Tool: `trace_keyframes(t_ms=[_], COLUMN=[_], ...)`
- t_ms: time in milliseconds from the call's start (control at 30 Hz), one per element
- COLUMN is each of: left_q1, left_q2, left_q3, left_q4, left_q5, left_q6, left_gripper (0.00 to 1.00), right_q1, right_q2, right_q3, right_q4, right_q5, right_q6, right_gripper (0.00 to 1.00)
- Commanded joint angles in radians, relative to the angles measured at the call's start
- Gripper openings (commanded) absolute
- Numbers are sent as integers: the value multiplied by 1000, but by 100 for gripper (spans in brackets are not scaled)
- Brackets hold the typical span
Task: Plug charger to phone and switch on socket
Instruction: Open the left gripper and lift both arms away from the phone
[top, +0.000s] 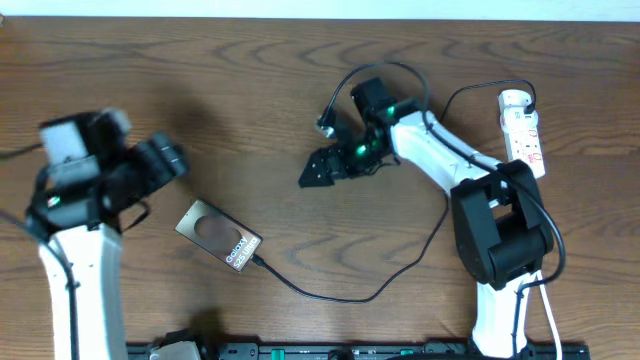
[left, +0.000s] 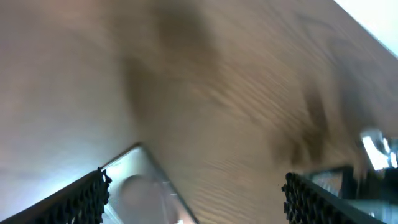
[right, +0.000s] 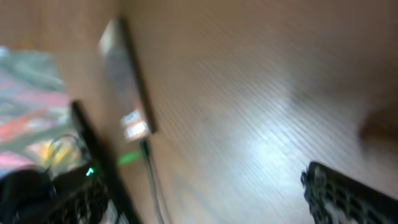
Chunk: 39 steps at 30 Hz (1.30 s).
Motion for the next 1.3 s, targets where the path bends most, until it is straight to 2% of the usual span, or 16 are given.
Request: trace_keyframes(t_ms=[0, 200, 333, 467, 633, 833, 967, 1067, 1200, 1267], left_q1=[-138, -273, -325, -352, -366, -366, -366, -366, -366, -366], left_q2=[70, 167, 223, 248, 250, 250, 250, 250, 250, 250], left_q3=[56, 75, 74, 74, 74, 74, 74, 74, 74, 74], left_q4=[37, 126, 154, 190, 222, 223, 223, 223, 223, 222], left_q5=[24, 24, 24, 25, 24, 24, 24, 24, 24, 24], left_q6=[66, 69, 93, 92, 92, 92, 92, 92, 92, 92], left_gripper=[89, 88, 88, 88, 88, 89, 89, 88, 88, 88], right_q1=[-38, -96, -170, -303, -528, -806, -928, -977, -988, -982], right_q2=[-47, -86, -125, -171, -192, -160, -134, -122, -122, -122], right_q3=[168, 471, 624, 717, 734, 703, 632, 539, 407, 336], right_q4=[-105, -327, -387, -400, -418, -480, -501, -534, -499, -449], right_q5=[268, 513, 676, 679, 589, 343, 173, 37, -55, -64], right_q6=[51, 68, 130, 130, 125, -53, -275, -500, -624, -640], right_gripper=[99, 99, 99, 99, 99, 99, 99, 99, 99, 99])
